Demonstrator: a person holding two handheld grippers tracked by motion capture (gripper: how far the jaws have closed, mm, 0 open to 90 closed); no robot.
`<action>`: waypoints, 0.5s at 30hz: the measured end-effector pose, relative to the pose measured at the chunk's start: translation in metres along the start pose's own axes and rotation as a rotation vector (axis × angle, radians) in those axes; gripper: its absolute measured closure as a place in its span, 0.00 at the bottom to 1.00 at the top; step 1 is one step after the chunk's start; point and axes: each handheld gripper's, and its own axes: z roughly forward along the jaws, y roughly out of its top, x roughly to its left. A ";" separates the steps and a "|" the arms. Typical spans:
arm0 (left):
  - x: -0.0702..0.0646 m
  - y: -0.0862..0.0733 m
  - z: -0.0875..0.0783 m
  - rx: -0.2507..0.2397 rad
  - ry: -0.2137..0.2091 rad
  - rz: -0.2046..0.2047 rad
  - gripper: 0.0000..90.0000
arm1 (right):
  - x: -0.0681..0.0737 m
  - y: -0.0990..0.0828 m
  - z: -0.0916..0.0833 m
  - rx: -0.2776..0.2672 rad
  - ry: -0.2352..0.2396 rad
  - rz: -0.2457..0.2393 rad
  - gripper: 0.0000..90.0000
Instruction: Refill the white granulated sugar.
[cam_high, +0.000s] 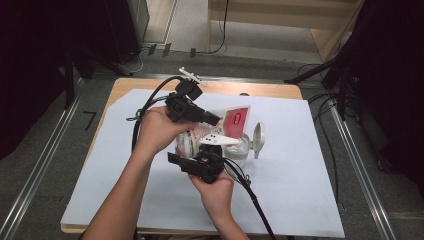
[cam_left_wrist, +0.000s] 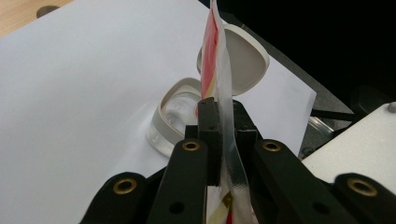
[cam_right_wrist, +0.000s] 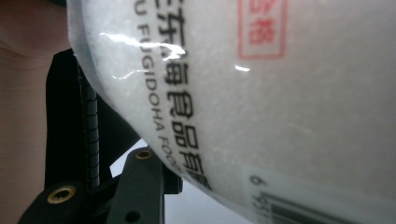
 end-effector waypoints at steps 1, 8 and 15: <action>0.000 0.000 0.000 -0.005 -0.009 -0.006 0.97 | 0.000 0.000 0.000 -0.002 0.002 -0.002 0.69; 0.000 0.000 -0.001 -0.015 -0.003 -0.013 0.97 | 0.001 0.001 -0.001 -0.008 0.019 -0.006 0.68; -0.001 0.000 -0.001 -0.019 -0.004 -0.019 0.98 | 0.004 0.000 0.001 0.000 -0.012 -0.045 0.67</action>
